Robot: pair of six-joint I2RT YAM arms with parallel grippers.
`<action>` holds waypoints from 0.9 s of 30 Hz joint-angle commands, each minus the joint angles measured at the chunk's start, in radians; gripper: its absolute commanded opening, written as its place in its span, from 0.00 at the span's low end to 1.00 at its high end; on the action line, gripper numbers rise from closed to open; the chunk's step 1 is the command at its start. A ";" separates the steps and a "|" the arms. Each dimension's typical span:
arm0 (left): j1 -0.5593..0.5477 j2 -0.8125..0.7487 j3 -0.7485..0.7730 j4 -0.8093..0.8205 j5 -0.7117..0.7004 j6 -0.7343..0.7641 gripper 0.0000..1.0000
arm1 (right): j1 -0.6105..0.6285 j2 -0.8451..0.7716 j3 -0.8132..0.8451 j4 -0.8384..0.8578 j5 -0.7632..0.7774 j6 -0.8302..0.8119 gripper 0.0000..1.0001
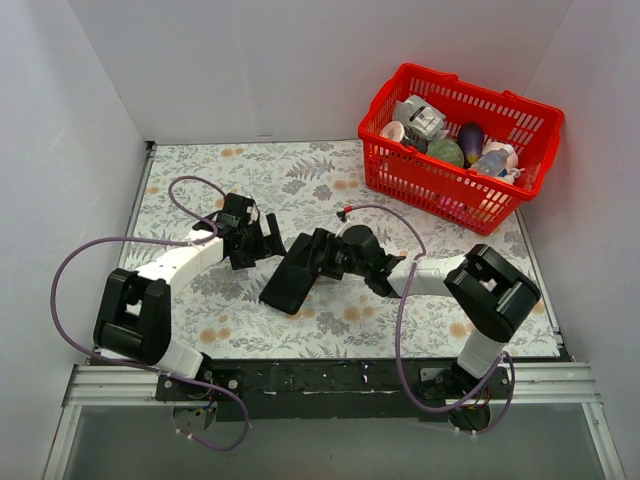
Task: Sort the hair-cutting tools
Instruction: Adjust the hairdressing tool bag at the center of the board.
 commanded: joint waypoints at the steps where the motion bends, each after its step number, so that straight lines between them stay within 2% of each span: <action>1: 0.006 0.039 -0.022 0.087 0.060 -0.011 0.98 | 0.006 0.050 0.019 0.063 -0.013 -0.007 0.96; 18: 0.006 0.263 -0.168 0.365 0.402 -0.088 0.98 | 0.006 -0.005 -0.102 0.042 -0.007 -0.035 0.96; 27: -0.008 0.274 -0.304 0.507 0.565 -0.172 0.98 | 0.002 0.006 -0.127 0.069 -0.039 -0.042 0.97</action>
